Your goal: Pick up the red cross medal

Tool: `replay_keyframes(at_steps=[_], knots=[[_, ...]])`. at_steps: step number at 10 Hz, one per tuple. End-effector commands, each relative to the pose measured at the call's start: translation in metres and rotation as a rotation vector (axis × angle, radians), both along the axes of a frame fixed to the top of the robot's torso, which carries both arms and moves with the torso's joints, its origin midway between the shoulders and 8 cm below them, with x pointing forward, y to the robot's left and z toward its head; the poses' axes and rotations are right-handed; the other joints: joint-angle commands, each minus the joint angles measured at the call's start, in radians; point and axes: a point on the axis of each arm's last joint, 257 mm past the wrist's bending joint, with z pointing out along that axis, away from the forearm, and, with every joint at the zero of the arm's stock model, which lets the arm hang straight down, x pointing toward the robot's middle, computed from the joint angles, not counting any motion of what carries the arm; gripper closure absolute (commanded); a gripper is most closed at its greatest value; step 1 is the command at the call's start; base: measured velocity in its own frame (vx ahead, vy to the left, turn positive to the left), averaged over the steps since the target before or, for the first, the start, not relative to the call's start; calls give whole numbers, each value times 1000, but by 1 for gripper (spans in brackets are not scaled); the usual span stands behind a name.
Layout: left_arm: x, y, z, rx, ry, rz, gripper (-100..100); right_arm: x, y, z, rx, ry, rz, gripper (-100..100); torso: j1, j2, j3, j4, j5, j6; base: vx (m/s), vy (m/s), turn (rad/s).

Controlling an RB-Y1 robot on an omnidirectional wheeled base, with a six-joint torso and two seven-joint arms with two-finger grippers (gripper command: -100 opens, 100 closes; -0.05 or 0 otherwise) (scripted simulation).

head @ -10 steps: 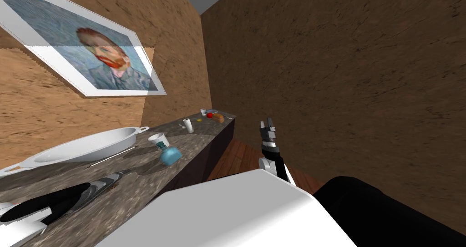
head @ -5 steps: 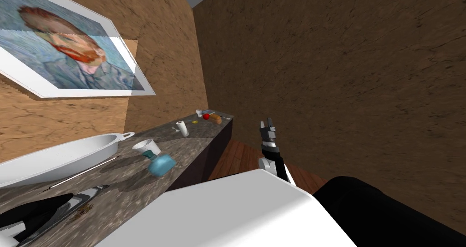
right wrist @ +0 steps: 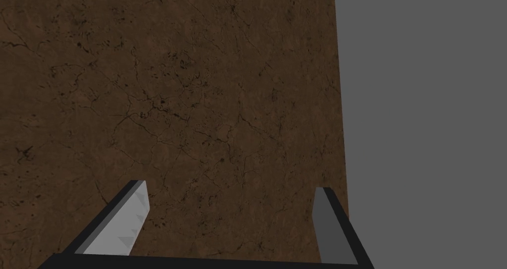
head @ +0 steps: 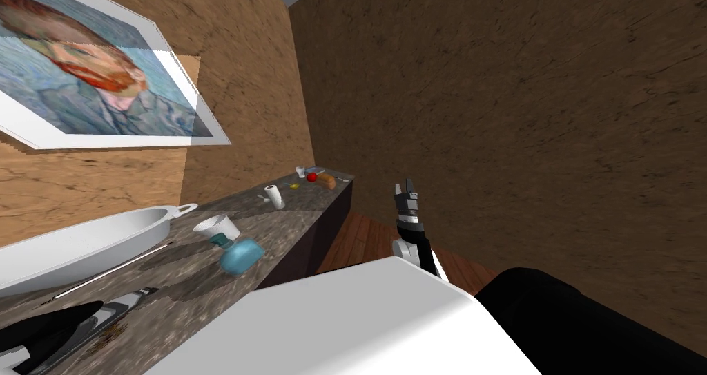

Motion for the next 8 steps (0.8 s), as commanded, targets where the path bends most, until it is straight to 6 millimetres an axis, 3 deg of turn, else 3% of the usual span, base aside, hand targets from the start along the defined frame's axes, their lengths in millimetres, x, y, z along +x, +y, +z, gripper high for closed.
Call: replay_keyframes(at_steps=[1, 2, 3, 7, 8], knots=[[-4, 2, -7, 0, -1, 4, -100, 0, 0, 0, 0, 0, 0, 0, 0, 0, 0, 0, 0, 0, 37, 33, -49], [-3, 1, -4, 0, -1, 2, -100, 0, 0, 0, 0, 0, 0, 0, 0, 0, 0, 0, 0, 0, 14, 13, -9], [-3, 2, -4, 0, -1, 2, 100, 0, 0, 0, 0, 0, 0, 0, -1, 1, 0, 0, 0, 0, 0, 0, 0], [-3, 1, -4, 0, -2, 1, 100, 0, 0, 0, 0, 0, 0, 0, -2, 2, 1, 0, 0, 0, 0, 0, 0], [-3, 1, -4, 0, -2, 1, 0, 0, 0, 0, 0, 0, 0, 0, -2, 2, 1, 0, 0, 0, 0, 0, 0]])
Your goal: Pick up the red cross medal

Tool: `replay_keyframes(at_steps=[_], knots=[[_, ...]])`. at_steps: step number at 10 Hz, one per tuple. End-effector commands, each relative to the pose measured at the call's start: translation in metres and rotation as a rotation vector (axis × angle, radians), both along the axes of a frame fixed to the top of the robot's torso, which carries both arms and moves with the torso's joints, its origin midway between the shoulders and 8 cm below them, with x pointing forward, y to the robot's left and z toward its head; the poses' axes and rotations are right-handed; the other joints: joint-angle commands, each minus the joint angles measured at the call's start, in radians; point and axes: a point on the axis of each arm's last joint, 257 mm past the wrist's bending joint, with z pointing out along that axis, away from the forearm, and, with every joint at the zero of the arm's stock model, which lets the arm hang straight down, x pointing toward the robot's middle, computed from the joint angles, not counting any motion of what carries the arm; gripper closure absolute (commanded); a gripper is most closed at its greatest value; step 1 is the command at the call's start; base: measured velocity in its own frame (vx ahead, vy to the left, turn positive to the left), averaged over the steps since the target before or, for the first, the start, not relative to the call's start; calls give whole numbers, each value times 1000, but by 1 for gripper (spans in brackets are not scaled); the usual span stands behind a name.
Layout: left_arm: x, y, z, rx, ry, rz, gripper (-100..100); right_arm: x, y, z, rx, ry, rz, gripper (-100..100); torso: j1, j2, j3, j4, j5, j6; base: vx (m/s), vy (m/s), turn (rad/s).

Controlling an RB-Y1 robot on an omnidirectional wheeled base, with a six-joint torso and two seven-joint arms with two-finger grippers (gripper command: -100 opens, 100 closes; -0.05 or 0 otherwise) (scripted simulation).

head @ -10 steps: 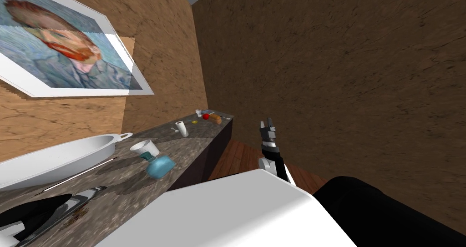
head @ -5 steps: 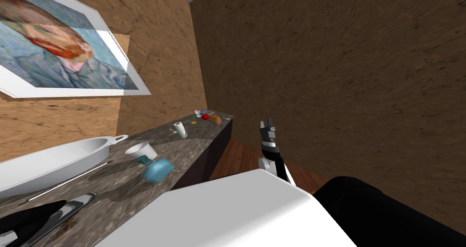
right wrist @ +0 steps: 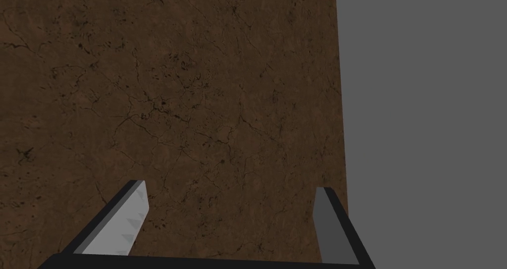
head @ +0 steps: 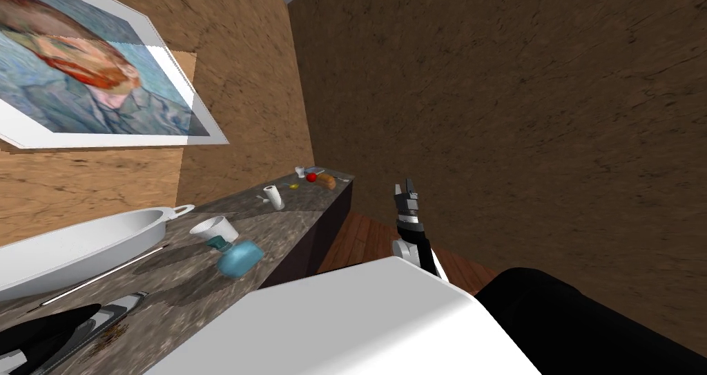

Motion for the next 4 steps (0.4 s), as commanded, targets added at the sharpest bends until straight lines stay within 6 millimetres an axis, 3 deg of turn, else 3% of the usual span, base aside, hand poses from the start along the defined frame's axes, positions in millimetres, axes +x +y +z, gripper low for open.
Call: replay_keyframes(at_steps=[1, 3, 4], knots=[[7, -4, 8, 0, 2, -7, 100, 0, 0, 0, 0, 0, 0, 0, 0, 0, 0, 0, 0, 0, -25, -32, 70], [10, -4, 10, -1, 0, -10, 100, 0, 0, 0, 0, 0, 0, 0, -4, 2, 1, 0, -1, -1, -29, -31, 51], [10, -4, 10, 0, 1, -10, 0, 0, 0, 0, 0, 0, 0, 0, -2, 2, 1, 0, -1, -1, 0, 0, 0]])
